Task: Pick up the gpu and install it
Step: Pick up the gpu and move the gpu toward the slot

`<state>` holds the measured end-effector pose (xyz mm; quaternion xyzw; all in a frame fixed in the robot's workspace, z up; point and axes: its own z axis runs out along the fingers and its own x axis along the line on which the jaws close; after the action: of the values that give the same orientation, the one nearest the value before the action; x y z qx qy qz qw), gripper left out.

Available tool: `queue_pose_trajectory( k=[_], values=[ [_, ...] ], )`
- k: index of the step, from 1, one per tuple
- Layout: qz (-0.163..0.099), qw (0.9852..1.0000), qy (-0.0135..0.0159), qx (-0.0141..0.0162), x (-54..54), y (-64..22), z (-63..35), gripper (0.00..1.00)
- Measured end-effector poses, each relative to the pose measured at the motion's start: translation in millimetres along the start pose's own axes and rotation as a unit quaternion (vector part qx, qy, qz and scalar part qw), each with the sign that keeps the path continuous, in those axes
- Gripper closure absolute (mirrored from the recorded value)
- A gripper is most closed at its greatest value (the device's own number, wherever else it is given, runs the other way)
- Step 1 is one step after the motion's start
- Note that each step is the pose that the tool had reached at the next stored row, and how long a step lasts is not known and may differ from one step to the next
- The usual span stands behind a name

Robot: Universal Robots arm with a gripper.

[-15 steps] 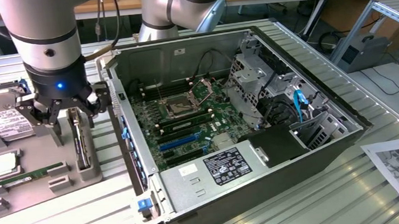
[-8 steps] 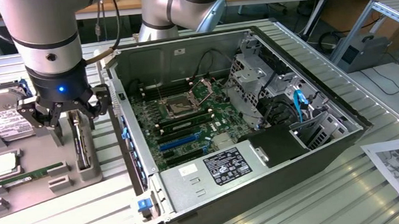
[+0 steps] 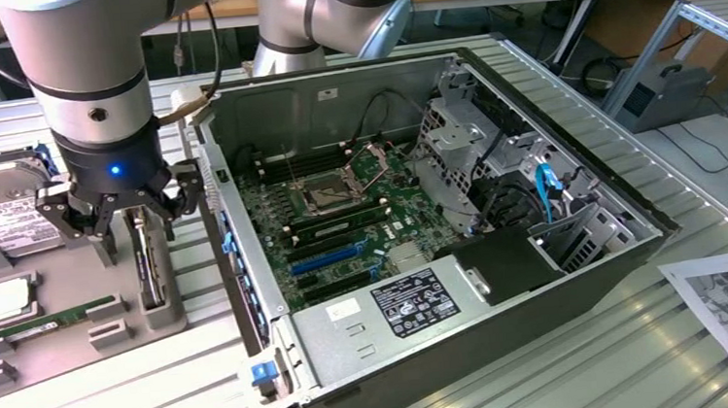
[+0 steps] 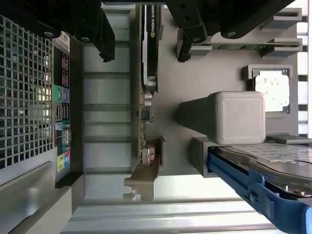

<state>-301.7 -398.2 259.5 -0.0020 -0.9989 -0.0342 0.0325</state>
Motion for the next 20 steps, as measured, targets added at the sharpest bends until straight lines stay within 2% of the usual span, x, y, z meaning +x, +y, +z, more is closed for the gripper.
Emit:
queue_pose_trajectory(
  k=[10,20],
  values=[
    [0.0,1.0,0.0,-0.002,-0.5,-0.6,8.6,0.37],
    [0.0,1.0,0.0001,-0.002,-0.8,-0.9,12.4,0.37]
  ],
)
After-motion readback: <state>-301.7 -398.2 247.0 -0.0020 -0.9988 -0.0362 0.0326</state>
